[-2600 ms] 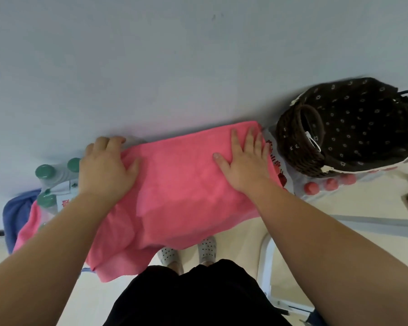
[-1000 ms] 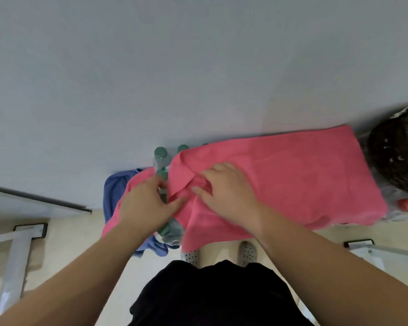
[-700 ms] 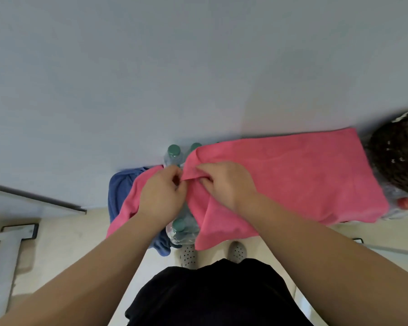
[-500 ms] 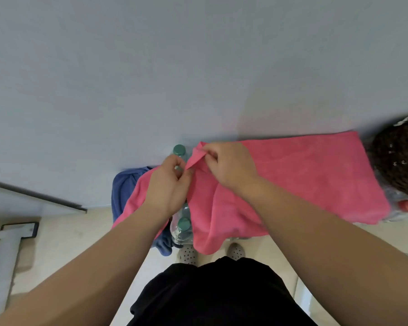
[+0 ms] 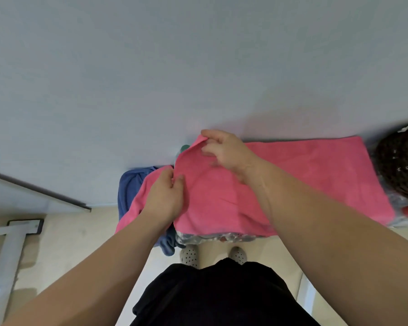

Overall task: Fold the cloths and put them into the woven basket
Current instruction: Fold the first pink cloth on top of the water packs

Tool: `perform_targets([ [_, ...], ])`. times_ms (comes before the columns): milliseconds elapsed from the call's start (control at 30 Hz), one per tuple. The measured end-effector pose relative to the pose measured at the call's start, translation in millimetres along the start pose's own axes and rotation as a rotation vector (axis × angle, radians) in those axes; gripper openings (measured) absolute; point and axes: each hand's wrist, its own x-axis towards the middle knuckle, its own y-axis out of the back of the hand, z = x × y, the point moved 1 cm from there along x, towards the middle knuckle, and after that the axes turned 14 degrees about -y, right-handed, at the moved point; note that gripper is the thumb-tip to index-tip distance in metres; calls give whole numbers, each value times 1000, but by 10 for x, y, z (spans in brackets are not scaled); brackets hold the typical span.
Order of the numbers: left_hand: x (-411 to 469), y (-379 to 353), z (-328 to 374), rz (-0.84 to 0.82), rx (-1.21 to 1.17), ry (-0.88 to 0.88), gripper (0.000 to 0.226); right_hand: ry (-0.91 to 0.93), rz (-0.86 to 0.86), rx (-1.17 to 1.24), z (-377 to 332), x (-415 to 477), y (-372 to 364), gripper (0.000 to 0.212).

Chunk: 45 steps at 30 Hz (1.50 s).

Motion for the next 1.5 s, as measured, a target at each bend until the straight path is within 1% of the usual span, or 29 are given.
perform_targets([
  [67,-12,40,12,23,-49,-1,20,-38,-25,50,45,36,-137,47],
  [133,-38,79,-32,-32,-67,40,16,-55,-22,102,69,51,-231,35],
  [167,-67,95,-84,-71,-55,73,17,-54,-19,114,76,55,-259,34],
  [233,-138,126,-182,-114,-57,133,21,-57,-35,128,88,62,-297,41],
  [300,-207,146,-248,-156,-92,180,25,-57,-62,141,99,37,-346,43],
  [367,-264,160,-279,-253,-139,241,29,-39,-78,134,96,40,-376,43],
  [400,-287,174,-284,-303,-163,270,27,-28,-80,130,93,44,-389,42],
  [467,-313,215,-335,-358,-193,302,16,-31,-60,126,68,49,-403,40],
  [567,-332,284,-318,-316,-207,278,15,-43,-20,121,3,50,-359,34],
  [667,-343,294,-140,-257,-270,199,13,-57,-27,272,-40,70,-234,24],
  [767,-341,216,74,-276,-408,143,16,-63,-25,383,5,86,-1,13],
  [867,-322,30,280,-323,-460,81,14,-55,-42,417,109,85,291,10],
  [1000,-304,-322,534,-372,-424,47,21,-41,-57,431,261,86,712,12],
  [1133,-309,-758,783,-414,-378,26,17,-28,-45,425,400,76,1134,13],
  [1433,-412,-1889,1280,-318,-134,-10,19,22,-59,417,736,75,2095,15],
  [1500,-428,-2122,1355,-308,-90,-21,19,59,-45,397,829,75,2264,20],
])
